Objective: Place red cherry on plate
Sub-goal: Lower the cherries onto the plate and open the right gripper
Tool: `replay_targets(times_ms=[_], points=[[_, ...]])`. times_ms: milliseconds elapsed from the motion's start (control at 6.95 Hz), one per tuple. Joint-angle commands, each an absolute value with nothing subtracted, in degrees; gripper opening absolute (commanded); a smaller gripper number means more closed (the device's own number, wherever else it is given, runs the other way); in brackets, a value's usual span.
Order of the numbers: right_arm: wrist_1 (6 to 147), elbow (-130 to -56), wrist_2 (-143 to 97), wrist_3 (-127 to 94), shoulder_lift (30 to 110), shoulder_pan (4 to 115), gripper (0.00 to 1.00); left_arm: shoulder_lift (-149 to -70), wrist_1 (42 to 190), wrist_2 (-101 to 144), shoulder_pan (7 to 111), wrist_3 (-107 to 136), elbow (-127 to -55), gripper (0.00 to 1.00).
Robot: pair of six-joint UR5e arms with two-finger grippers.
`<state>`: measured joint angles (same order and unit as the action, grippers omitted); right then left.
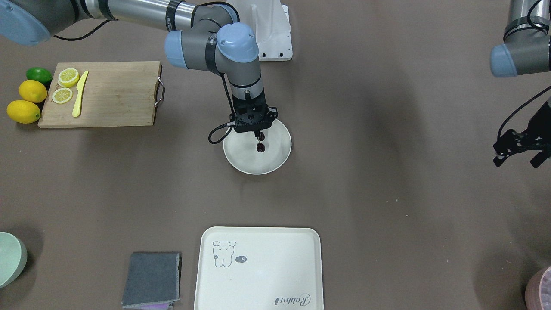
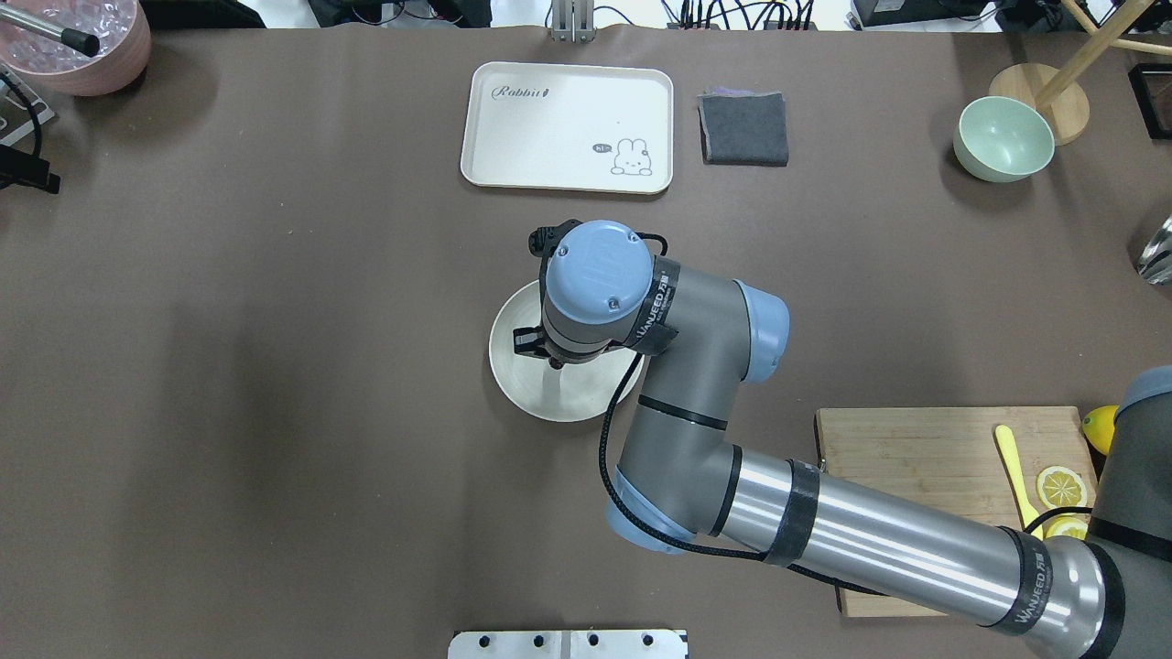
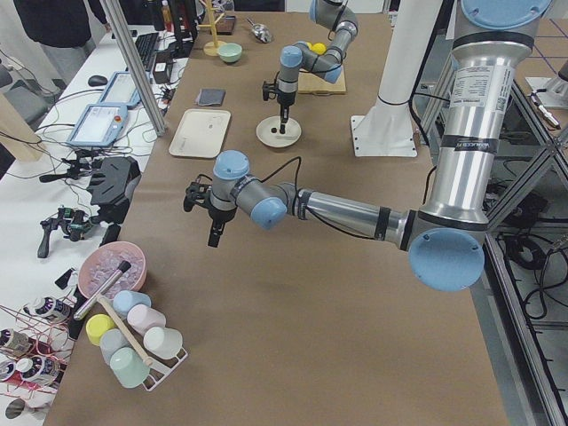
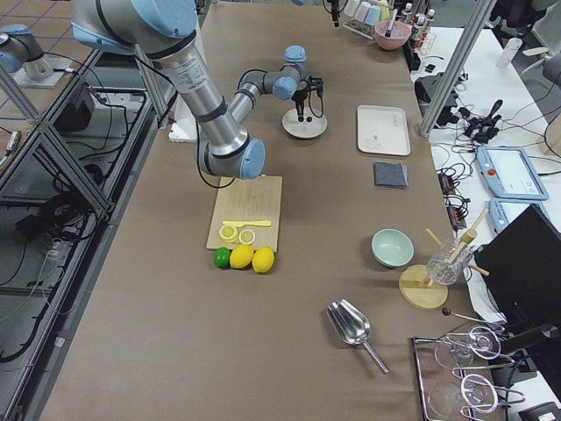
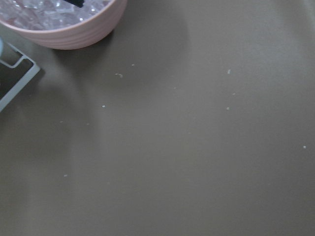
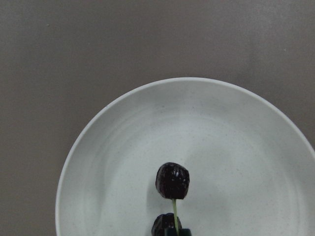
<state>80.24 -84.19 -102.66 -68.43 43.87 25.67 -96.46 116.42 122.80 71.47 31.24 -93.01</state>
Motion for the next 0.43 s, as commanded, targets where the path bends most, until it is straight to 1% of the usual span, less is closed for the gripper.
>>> replay_targets(times_ms=[0,144,288], points=[[79.01,-83.32,-102.39,-68.47,43.51,25.31,0.97,-96.33,114.70,123.57,73.30,28.65,-92.99,0.98],[79.71,-84.63,-103.18,-67.60,43.77,26.97,1.00,-96.33,114.09,123.84,73.74,28.57,-93.08,0.98],[80.15,-85.07,-105.53,-65.85,44.03,29.77,1.00,-96.33,112.60,125.32,74.78,27.61,-93.25,0.98]])
